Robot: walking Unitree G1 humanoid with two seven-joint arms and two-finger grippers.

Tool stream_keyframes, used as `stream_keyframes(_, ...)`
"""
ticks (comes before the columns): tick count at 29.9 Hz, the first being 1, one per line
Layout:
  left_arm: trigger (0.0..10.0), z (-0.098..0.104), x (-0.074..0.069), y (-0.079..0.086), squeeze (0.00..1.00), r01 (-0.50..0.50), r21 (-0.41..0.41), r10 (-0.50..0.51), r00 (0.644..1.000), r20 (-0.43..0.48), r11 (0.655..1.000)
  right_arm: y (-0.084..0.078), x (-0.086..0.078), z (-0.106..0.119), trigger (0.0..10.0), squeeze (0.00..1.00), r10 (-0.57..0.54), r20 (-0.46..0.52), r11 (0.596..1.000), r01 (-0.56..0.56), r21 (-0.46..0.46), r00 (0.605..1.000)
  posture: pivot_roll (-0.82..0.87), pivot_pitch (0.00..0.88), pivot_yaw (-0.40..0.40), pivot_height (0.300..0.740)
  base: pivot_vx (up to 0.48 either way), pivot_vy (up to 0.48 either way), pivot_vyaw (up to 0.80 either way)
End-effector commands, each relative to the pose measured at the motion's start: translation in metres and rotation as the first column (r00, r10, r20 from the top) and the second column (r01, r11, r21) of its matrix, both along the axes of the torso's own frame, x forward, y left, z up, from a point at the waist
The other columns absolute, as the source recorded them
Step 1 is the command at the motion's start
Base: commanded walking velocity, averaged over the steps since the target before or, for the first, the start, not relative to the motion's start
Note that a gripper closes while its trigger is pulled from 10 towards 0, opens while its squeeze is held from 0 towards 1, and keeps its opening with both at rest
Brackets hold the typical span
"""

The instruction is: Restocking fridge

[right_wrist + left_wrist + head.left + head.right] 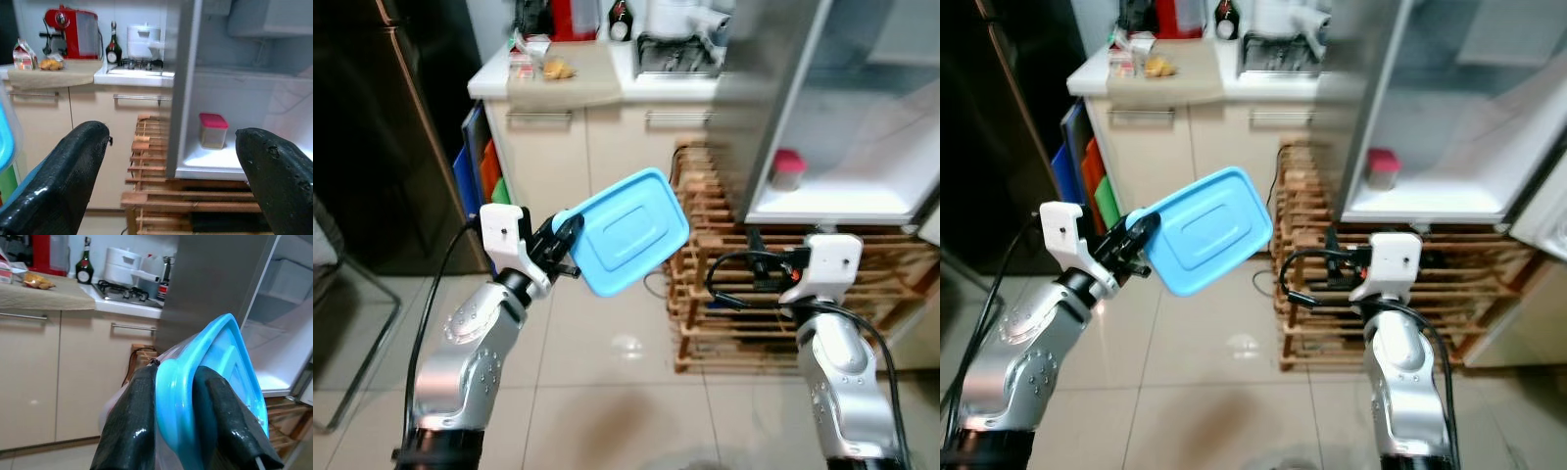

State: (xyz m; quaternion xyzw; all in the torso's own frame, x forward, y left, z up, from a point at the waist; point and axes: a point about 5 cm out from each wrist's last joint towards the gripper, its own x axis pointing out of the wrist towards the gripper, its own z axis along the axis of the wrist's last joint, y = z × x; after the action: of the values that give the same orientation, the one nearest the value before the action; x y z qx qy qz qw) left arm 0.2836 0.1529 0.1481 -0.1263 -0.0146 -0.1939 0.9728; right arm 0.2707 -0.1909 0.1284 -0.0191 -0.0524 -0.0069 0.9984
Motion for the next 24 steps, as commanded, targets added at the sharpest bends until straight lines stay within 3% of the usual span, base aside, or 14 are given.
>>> stream_keyframes(1, 10.0, 0.007, 0.003, -0.003, 0.0, 0.013, -0.002, -0.013, 0.999, 0.033, 1.0, -0.007, -0.005, -0.003, 10.0, 0.0, -0.028, -0.011, 1.0, 0.028, 0.003, 1.0, -0.16, 0.0, 0.054, 0.74, 0.398, -0.266, 0.0)
stream_keyframes(24, 10.0, 0.002, 0.005, -0.016, 0.0, 0.081, 0.019, -0.082, 0.996, 0.038, 0.997, -0.001, -0.008, -0.006, 10.0, 0.0, -0.029, -0.019, 1.0, 0.029, 0.012, 0.999, -0.18, 0.01, 0.072, 0.74, 0.398, -0.263, 0.0)
